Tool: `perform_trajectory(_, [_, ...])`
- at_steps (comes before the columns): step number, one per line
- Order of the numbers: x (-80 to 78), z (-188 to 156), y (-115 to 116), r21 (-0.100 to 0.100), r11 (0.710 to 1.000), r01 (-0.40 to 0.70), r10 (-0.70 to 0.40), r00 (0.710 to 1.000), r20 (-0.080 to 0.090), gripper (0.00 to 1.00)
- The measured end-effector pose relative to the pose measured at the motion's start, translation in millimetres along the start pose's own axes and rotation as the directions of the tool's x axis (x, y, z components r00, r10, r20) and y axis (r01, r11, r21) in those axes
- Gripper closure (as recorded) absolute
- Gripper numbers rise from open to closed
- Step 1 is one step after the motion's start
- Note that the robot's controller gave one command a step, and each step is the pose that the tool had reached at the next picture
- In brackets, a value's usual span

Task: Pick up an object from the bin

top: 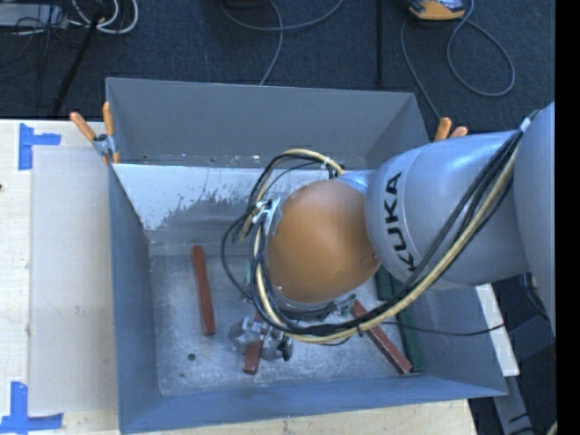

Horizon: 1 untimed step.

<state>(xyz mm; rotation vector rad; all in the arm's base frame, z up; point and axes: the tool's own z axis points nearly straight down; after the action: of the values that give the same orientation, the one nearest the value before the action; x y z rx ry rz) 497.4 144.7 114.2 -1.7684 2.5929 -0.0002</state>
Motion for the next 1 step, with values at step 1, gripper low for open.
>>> perform_trajectory(1, [-1.4, -61.7, -0.5, 0.002, 1.000, -0.004, 0.004, 1.000, 0.001, 1.00])
